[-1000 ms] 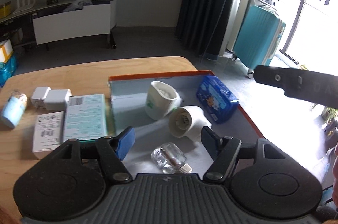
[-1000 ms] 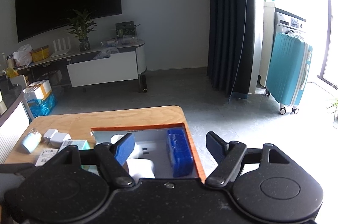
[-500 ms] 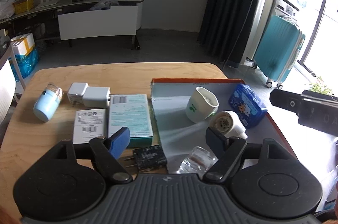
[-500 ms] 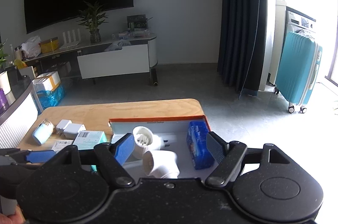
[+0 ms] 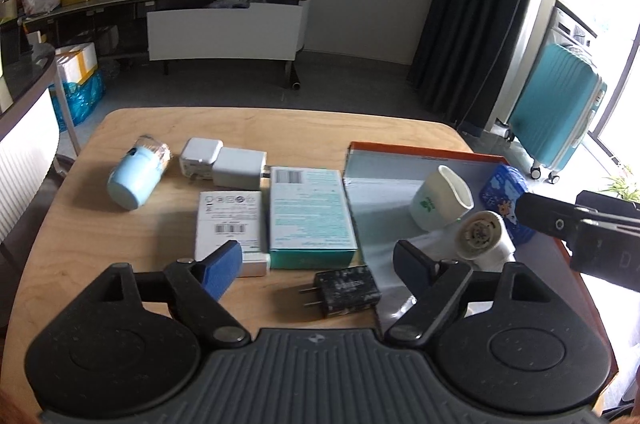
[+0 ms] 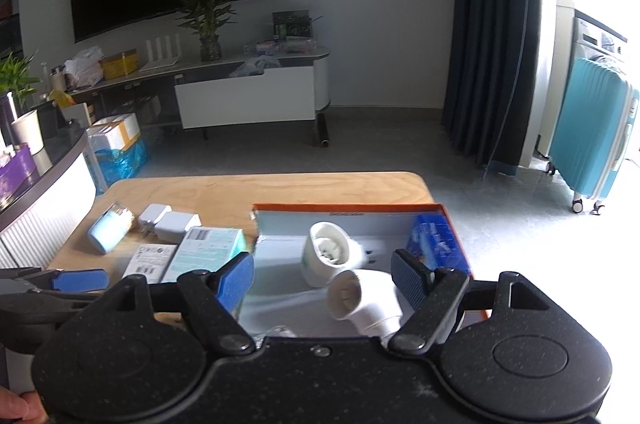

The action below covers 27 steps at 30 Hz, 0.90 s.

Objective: Organize rigid objects
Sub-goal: 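Move the left tool to the light blue toothpick jar while the right tool approaches the bandage box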

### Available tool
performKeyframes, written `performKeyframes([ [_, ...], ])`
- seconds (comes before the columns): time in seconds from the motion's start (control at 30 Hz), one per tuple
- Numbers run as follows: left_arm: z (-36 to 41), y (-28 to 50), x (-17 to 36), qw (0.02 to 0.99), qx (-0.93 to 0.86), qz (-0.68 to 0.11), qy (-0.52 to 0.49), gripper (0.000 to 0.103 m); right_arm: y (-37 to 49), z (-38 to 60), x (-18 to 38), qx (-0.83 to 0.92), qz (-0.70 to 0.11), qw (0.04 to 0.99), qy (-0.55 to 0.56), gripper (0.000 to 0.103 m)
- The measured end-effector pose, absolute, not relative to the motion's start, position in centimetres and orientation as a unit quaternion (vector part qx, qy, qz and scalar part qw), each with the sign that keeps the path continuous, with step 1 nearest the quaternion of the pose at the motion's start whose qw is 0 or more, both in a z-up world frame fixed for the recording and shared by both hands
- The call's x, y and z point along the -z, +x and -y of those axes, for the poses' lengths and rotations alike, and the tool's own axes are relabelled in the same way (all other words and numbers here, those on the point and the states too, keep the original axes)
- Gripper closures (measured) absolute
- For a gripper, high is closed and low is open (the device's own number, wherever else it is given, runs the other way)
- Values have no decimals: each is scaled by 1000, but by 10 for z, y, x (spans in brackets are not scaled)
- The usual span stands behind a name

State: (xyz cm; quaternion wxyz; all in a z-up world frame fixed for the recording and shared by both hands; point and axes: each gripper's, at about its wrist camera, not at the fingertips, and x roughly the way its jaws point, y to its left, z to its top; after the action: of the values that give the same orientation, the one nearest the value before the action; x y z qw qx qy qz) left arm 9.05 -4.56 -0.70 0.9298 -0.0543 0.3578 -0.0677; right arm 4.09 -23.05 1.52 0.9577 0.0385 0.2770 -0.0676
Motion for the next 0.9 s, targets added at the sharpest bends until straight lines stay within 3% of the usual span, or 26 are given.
performKeyframes([
  [0.9,-21,104,15,928,5,-365,-77,17,77,172,6,8,-312,950,27,13],
])
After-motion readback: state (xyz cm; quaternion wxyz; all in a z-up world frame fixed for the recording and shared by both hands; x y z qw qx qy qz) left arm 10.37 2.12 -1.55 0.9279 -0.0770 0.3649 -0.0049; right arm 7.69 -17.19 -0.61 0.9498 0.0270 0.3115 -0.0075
